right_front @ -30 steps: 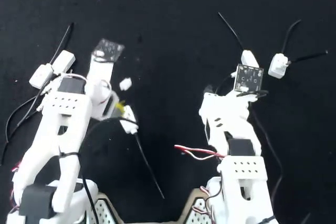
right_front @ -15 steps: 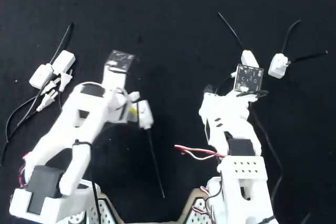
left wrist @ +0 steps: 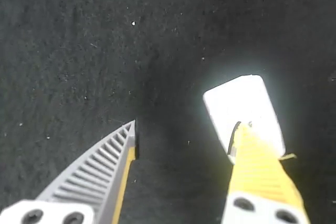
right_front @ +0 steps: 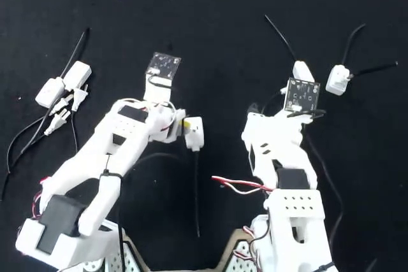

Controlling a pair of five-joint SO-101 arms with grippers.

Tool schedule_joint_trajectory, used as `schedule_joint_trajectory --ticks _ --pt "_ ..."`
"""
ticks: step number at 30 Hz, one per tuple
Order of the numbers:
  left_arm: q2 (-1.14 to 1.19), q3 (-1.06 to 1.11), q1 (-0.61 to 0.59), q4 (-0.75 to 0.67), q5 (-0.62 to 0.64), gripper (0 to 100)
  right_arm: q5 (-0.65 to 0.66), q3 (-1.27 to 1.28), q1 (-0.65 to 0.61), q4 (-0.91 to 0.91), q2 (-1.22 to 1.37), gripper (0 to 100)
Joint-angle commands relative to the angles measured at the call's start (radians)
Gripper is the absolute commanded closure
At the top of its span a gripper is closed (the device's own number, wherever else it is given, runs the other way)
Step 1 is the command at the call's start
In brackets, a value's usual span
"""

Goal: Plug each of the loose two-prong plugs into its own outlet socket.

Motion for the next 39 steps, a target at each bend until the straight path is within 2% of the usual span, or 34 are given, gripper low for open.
schedule_joint_trajectory --ticks 1,4,7,13,19,28,31,34,36,39 --pt "-0.057 -0.062 0.067 0.038 -0.006 70 0.012 -0.036 -0.015 -0.023 -0.021 77.9" --pt "-0.055 -0.061 0.116 0.034 -0.031 70 0.012 -0.036 -0.015 -0.023 -0.021 77.9" --pt "-0.034 -0.045 0.11 -0.017 -0.035 70 0.012 -0.036 -0.015 -0.023 -0.021 77.9" --pt "0.101 -0.094 -0.084 -0.017 -0.04 70 0.012 -0.035 -0.015 -0.023 -0.021 77.9" --pt "0.173 -0.16 -0.13 0.13 -0.044 70 0.012 -0.035 -0.015 -0.023 -0.021 77.9" --pt "-0.021 -0.302 -0.249 0.342 -0.04 70 0.012 -0.036 -0.015 -0.023 -0.021 77.9" --pt "-0.101 -0.36 -0.193 0.427 -0.044 70 0.012 -0.036 -0.015 -0.023 -0.021 77.9" --pt "-0.12 -0.341 -0.071 0.446 -0.101 70 0.012 -0.036 -0.015 -0.023 -0.021 77.9" --pt "-0.104 -0.305 0.015 0.442 -0.17 70 0.012 -0.036 -0.015 -0.023 -0.021 77.9" --pt "-0.081 -0.245 0.085 0.348 -0.164 70 0.012 -0.036 -0.015 -0.023 -0.021 77.9"
